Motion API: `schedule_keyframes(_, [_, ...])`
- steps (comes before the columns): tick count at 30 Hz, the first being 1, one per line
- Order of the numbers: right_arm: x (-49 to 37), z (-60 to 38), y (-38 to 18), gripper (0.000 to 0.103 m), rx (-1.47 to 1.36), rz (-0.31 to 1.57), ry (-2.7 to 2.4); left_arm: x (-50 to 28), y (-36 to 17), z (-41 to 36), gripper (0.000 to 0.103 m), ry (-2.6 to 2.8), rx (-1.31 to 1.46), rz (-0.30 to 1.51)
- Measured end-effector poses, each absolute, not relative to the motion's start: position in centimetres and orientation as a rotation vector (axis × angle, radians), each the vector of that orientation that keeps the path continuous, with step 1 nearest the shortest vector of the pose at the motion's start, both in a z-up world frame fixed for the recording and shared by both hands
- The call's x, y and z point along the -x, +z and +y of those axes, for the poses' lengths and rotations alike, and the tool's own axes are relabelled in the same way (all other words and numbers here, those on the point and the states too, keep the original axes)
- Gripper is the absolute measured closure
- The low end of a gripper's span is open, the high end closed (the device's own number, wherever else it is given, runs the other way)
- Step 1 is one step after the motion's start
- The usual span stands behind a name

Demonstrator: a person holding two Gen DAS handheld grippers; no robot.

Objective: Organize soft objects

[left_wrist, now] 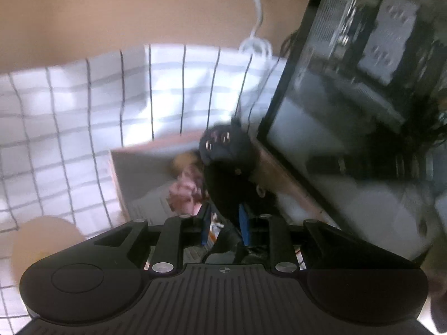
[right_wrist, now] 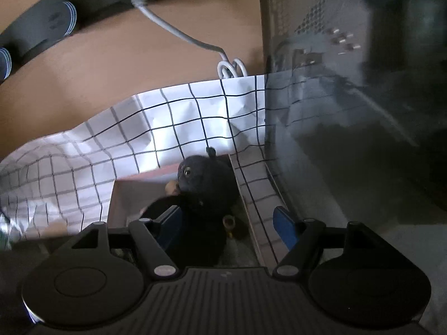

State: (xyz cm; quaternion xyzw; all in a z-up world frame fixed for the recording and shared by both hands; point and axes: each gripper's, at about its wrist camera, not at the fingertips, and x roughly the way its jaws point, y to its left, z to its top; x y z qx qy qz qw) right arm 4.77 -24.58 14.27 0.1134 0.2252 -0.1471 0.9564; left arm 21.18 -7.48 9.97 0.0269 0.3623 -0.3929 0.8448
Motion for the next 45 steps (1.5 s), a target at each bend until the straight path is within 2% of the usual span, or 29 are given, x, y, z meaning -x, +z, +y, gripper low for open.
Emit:
schedule_keyframes(2, [-3.0, -23.7, 13.4, 0.019, -0.199, 0.426, -0.292, -19.9, 11.2, -5.6, 0.078, -0.823, -0.014, 0.692])
schedule_keyframes(9, [0.9, -21.4, 8.3, 0.016, -0.023, 0.386, -0.122, -12.8, 11.1, 0.6, 0.078, -0.669, 0.06, 0.552])
schedule_keyframes(19, [-0.8, -19.5, 2.0, 0.013, 0.09, 0.532, 0.185, -3.8, 4.7, 4.4, 0.078, -0.269, 0.068, 0.632])
schedule_keyframes(26, [-1.8, -18.1, -0.8, 0.011, 0.18, 0.589, 0.277, -1.3, 2.0, 4.4, 0.078, -0.102, 0.097, 0.69])
schedule_keyframes(29, [-2.1, -18.0, -1.4, 0.0, 0.189, 0.575, 0.279, -0.6, 1.2, 3.9, 0.078, -0.062, 0.102, 0.693])
schedule_keyframes(45, [-1.4, -18.4, -2.6, 0.0, 0.203, 0.46, 0.264, 0.1, 0.4, 0.5, 0.077, -0.013, 0.02, 0.631])
